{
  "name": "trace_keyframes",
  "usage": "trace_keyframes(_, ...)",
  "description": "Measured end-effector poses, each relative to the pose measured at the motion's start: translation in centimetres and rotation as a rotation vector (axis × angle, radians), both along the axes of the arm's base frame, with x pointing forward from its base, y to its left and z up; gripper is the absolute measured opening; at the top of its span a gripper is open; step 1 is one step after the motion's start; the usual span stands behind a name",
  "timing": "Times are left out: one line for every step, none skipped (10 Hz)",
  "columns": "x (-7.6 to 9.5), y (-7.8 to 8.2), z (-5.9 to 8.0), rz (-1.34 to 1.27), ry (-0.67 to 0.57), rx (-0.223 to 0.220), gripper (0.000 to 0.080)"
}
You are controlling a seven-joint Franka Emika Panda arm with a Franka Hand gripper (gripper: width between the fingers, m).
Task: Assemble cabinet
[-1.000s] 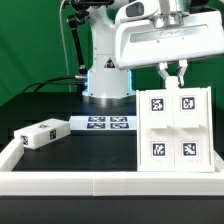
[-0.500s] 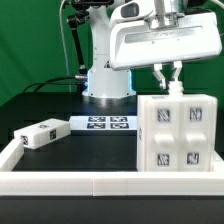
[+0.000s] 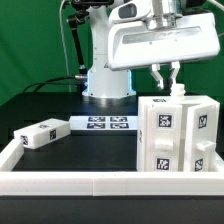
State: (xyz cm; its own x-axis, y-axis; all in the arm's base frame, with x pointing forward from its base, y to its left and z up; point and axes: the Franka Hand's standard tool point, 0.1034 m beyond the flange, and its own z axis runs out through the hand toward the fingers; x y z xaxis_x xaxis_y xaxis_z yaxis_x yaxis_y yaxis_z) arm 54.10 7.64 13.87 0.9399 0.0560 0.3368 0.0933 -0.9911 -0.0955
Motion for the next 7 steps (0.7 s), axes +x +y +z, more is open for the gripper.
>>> trace_keyframes(0.0, 0.0, 0.0, 0.0, 0.0, 0.0, 0.0047)
trace_keyframes(0.0, 0.0, 0.0, 0.0, 0.0, 0.0, 0.0047)
trace_keyframes(0.0, 0.0, 0.0, 0.0, 0.0, 0.0, 0.0197)
trace_keyframes(0.0, 0.0, 0.0, 0.0, 0.0, 0.0, 0.0348)
trace_keyframes(0.0, 0.0, 0.0, 0.0, 0.0, 0.0, 0.0505)
trace_keyframes(-0.2, -0.1, -0.1, -0.003, 0.005, 0.0, 0.0505)
trace_keyframes(-1.1, -1.0, -0.5, -0.014, 0.034, -0.002, 0.0656)
